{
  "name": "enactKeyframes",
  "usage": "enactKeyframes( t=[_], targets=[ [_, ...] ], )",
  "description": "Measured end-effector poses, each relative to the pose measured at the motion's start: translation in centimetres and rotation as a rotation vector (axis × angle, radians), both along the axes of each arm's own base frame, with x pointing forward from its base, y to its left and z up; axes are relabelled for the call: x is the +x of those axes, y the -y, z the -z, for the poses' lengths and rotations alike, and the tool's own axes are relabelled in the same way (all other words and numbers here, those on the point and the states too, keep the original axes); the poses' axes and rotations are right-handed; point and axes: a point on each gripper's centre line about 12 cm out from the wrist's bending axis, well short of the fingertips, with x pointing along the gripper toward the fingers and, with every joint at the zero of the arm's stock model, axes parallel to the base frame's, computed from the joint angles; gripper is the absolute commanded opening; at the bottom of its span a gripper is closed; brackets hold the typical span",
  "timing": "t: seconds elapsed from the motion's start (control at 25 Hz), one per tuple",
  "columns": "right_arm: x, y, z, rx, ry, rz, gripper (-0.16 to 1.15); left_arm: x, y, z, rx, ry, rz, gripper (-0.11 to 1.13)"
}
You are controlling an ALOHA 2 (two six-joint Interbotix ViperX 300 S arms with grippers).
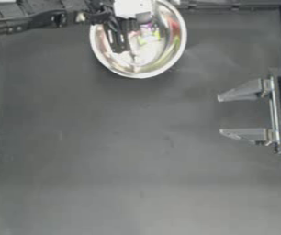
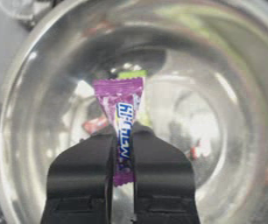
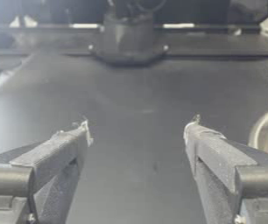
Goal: Put candies in bowl
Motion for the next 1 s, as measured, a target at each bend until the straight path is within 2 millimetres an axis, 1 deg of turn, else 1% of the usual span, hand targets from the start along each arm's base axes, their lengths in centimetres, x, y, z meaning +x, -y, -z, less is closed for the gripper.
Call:
enactKeyframes(
  t=[0.08, 0.2, 0.24, 0.28, 0.36, 0.4, 0.6, 0.72, 0.84, 0.96, 1.0],
  targets=[
    [0.0, 0.0, 0.0, 0.0, -0.002, 0.0, 0.96, -0.1, -0.2, 0.3, -0.005, -0.006, -0.006, 0.65],
    [0.0, 0.0, 0.0, 0.001, 0.0, 0.001, 0.96, -0.1, -0.3, 0.3, -0.008, 0.006, -0.015, 1.02],
    [0.0, 0.0, 0.0, 0.0, -0.002, 0.0, 0.96, -0.1, -0.4, 0.2, -0.011, 0.015, -0.022, 1.09],
    [0.0, 0.0, 0.0, 0.0, 0.0, 0.0, 0.96, 0.0, -0.4, 0.2, -0.015, 0.026, -0.028, 1.09],
    [0.0, 0.0, 0.0, 0.001, 0.0, 0.001, 0.96, 0.1, -0.3, 0.1, -0.021, 0.04, -0.034, 0.98],
    [0.0, 0.0, 0.0, 0.002, -0.001, 0.001, 0.96, 0.1, -0.3, 0.1, -0.021, 0.042, -0.034, 0.96],
    [0.0, 0.0, 0.0, 0.004, 0.001, 0.002, 0.96, 0.4, 0.0, 0.1, -0.024, 0.046, -0.029, 0.99],
    [0.0, 0.0, 0.0, 0.004, -0.001, 0.002, 0.96, 0.4, 0.8, -0.3, -0.026, 0.05, -0.018, 1.0],
    [0.0, 0.0, 0.0, 0.004, -0.001, 0.002, 0.96, 0.0, 2.2, -1.8, -0.019, 0.077, -0.002, 1.0],
    [0.0, 0.1, 0.0, 0.006, 0.001, 0.004, 0.96, -0.8, 4.3, -4.0, -0.009, 0.117, 0.019, 1.0],
    [0.0, 0.1, 0.0, 0.003, -0.001, 0.003, 0.96, -1.1, 5.3, -5.0, -0.004, 0.139, 0.032, 1.0]
  ],
)
